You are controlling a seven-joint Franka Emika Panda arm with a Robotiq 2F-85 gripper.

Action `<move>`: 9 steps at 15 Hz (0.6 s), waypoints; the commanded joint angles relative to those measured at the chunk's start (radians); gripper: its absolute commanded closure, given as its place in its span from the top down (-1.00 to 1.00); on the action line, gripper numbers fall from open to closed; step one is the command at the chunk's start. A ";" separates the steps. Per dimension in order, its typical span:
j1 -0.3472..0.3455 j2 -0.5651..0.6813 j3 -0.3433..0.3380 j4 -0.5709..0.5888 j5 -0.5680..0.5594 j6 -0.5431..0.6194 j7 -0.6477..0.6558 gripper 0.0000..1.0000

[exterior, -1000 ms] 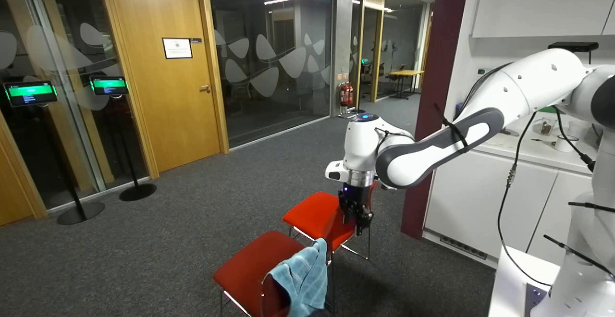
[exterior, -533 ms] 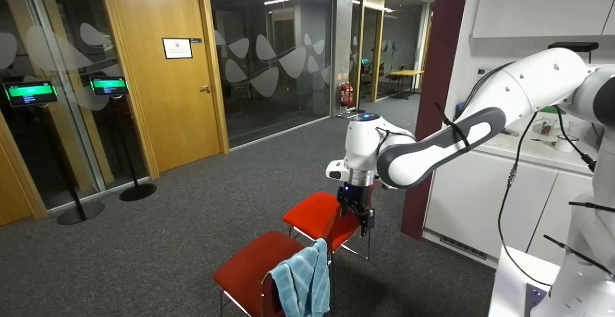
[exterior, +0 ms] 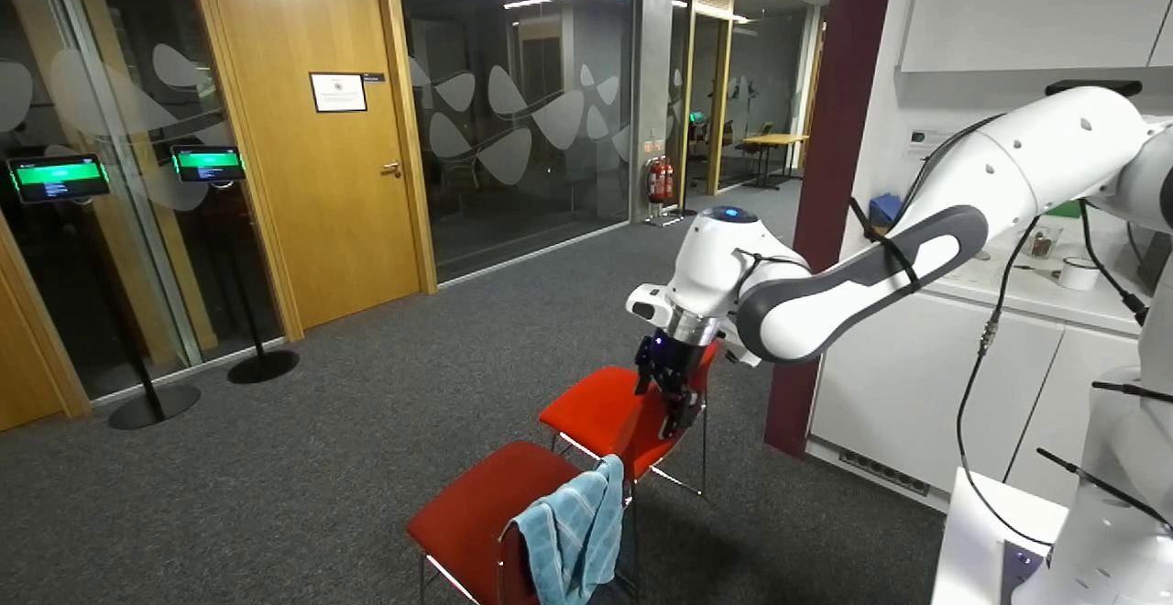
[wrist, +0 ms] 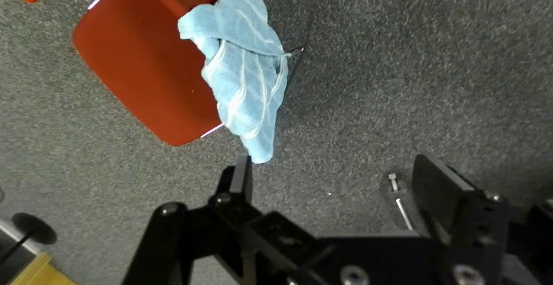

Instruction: Unravel the cloth

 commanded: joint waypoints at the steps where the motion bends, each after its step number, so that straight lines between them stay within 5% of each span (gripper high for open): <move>1: 0.005 -0.100 -0.012 -0.120 -0.066 0.160 0.185 1.00; 4: -0.001 -0.115 -0.018 -0.151 -0.167 0.211 0.333 1.00; 9: 0.007 -0.064 -0.013 -0.098 -0.121 0.163 0.271 1.00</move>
